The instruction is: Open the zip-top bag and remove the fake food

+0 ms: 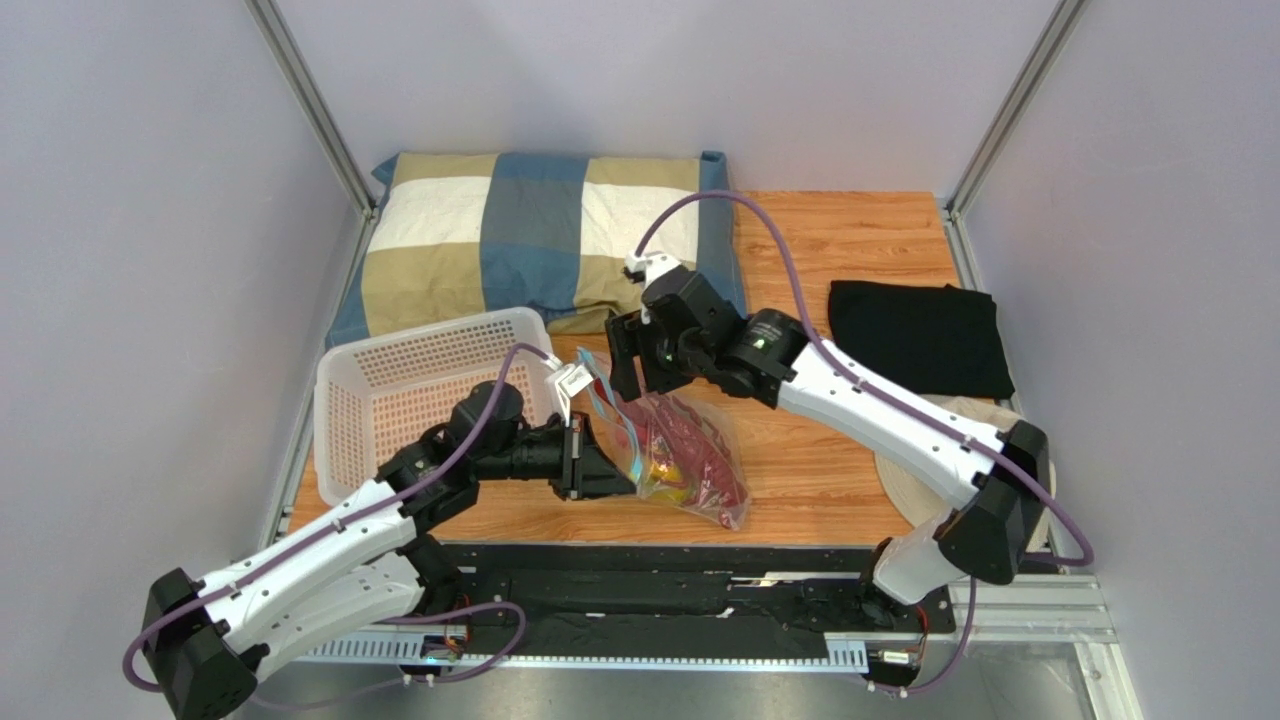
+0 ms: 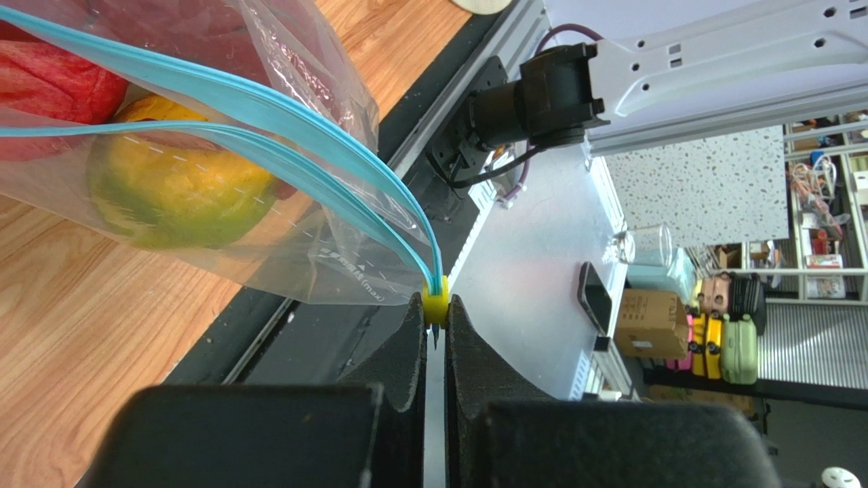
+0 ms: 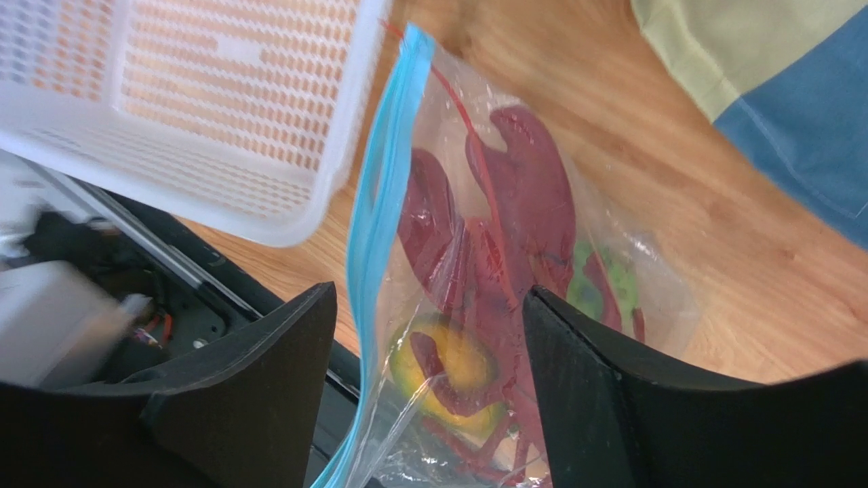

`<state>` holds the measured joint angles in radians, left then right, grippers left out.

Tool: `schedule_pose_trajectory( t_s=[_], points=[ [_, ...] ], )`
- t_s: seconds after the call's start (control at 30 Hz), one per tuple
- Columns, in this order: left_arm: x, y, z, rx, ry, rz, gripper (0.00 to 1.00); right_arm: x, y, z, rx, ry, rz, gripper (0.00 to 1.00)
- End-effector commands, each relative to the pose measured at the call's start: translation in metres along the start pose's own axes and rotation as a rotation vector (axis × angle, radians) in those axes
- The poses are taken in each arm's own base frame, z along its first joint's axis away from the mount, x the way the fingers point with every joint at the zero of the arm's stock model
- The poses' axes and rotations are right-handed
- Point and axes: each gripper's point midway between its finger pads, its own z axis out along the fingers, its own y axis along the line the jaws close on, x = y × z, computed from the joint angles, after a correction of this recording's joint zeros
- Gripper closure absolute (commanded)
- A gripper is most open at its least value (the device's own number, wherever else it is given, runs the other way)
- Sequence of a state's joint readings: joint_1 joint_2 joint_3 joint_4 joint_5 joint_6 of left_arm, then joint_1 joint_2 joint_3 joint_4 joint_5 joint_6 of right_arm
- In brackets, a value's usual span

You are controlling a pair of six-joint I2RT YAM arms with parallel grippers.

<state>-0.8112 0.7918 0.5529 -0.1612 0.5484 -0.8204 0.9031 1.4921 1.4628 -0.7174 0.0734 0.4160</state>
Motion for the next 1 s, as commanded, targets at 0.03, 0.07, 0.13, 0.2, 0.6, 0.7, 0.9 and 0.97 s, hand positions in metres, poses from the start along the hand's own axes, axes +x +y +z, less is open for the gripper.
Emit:
schedule_pose_trajectory(
  t_s=[0.03, 0.07, 0.13, 0.2, 0.6, 0.7, 0.9, 0.97],
  points=[
    [-0.007, -0.010, -0.006, 0.029, -0.040, 0.054, 1.00, 0.033, -0.003, 0.019, 0.121, 0.102, -0.049, 0.34],
    [-0.007, -0.010, -0.006, 0.027, -0.040, 0.053, 1.00, 0.039, 0.001, 0.022, 0.118, 0.118, -0.061, 0.36],
    [-0.006, -0.009, -0.006, 0.027, -0.036, 0.053, 1.00, 0.043, 0.004, 0.025, 0.120, 0.123, -0.073, 0.45],
    [-0.004, -0.008, -0.006, 0.022, -0.034, 0.051, 1.00, 0.049, 0.006, 0.027, 0.135, 0.137, -0.091, 0.52],
    [0.003, 0.000, -0.006, 0.006, -0.020, 0.040, 1.00, 0.038, 0.017, -0.013, 0.158, 0.068, -0.137, 0.32],
    [0.003, 0.000, -0.006, 0.006, -0.020, 0.039, 1.00, 0.042, 0.032, -0.022, 0.101, 0.077, -0.144, 0.32],
    [0.003, 0.000, -0.006, 0.006, -0.019, 0.039, 1.00, 0.044, 0.036, -0.031, 0.062, 0.053, -0.134, 0.33],
    [0.003, 0.000, -0.007, 0.007, -0.019, 0.039, 1.00, 0.051, 0.045, -0.029, 0.010, 0.083, -0.134, 0.35]
  ],
)
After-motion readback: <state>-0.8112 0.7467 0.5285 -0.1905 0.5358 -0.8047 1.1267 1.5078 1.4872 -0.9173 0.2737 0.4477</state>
